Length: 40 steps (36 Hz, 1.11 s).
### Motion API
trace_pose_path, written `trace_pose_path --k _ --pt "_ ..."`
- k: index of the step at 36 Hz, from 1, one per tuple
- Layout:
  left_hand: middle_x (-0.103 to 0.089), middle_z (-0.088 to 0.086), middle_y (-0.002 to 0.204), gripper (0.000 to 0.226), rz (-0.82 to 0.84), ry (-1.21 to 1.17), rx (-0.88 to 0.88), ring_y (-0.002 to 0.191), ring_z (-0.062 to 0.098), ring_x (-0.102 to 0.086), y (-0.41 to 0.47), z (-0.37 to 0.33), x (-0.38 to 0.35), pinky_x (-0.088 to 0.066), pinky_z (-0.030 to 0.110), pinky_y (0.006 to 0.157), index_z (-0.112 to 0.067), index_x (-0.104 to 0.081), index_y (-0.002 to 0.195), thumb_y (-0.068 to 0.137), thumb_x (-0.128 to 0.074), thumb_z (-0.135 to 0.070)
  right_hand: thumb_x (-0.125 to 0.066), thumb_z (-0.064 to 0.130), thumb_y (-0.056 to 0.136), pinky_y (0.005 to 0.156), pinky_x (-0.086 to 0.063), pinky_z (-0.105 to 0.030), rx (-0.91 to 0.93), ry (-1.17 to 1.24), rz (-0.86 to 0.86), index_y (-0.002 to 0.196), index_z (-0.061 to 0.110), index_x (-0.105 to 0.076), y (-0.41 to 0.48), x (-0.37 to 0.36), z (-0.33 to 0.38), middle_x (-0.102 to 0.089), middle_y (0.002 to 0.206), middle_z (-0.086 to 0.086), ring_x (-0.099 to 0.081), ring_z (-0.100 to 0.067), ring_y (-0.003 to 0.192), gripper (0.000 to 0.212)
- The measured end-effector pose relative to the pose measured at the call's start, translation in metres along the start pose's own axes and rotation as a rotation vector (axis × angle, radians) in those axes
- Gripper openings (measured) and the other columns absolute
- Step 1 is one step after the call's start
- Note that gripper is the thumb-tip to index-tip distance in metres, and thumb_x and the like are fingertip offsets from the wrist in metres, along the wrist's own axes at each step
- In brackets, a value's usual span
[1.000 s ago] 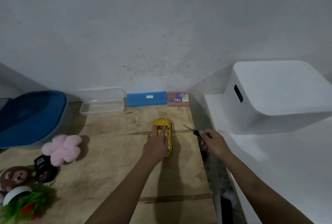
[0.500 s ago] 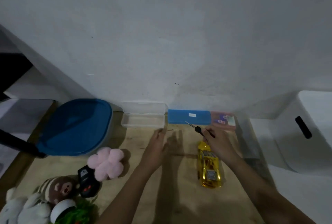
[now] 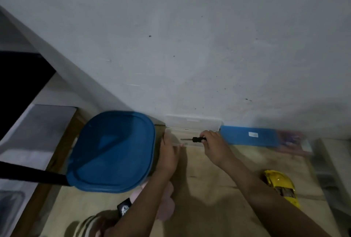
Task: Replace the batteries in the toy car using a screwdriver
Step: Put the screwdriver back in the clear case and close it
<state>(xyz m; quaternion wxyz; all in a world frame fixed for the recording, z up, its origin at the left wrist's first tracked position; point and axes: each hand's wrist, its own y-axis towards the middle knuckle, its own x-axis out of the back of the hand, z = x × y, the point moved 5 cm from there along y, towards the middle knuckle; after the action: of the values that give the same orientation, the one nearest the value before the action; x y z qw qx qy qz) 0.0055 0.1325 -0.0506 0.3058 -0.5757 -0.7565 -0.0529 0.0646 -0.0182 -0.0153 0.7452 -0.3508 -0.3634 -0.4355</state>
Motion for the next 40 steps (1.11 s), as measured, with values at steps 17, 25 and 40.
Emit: trace_pose_path --k 17,25,40 --pt "-0.042 0.002 0.138 0.072 -0.155 -0.243 0.023 0.128 0.015 -0.039 0.013 0.002 -0.007 -0.033 0.022 0.1 -0.02 -0.027 0.146 0.086 -0.066 -0.021 -0.059 0.018 0.087 0.104 -0.036 -0.038 0.023 -0.171 -0.317 0.128 0.015 -0.052 0.006 0.025 0.013 -0.054 0.127 -0.007 -0.045 -0.023 0.121 0.042" --pt "-0.053 -0.003 0.123 0.062 -0.098 -0.468 0.131 0.119 0.014 -0.049 0.018 0.01 -0.006 -0.042 0.024 0.099 -0.015 -0.039 0.14 0.085 -0.067 -0.014 -0.053 0.02 0.091 0.1 -0.039 -0.03 0.014 -0.194 -0.182 0.118 0.017 -0.057 -0.008 0.005 0.021 -0.052 0.124 -0.004 -0.049 -0.02 0.117 0.027" --pt "-0.058 0.001 0.126 0.054 -0.047 -0.638 0.111 0.116 0.012 -0.055 0.016 0.016 -0.007 -0.044 0.036 0.104 -0.016 -0.041 0.14 0.09 -0.061 -0.018 -0.059 0.034 0.086 0.095 -0.039 -0.025 -0.021 -0.28 -0.101 0.116 0.025 -0.056 -0.001 -0.008 0.021 -0.054 0.117 0.007 -0.049 -0.012 0.112 0.03"
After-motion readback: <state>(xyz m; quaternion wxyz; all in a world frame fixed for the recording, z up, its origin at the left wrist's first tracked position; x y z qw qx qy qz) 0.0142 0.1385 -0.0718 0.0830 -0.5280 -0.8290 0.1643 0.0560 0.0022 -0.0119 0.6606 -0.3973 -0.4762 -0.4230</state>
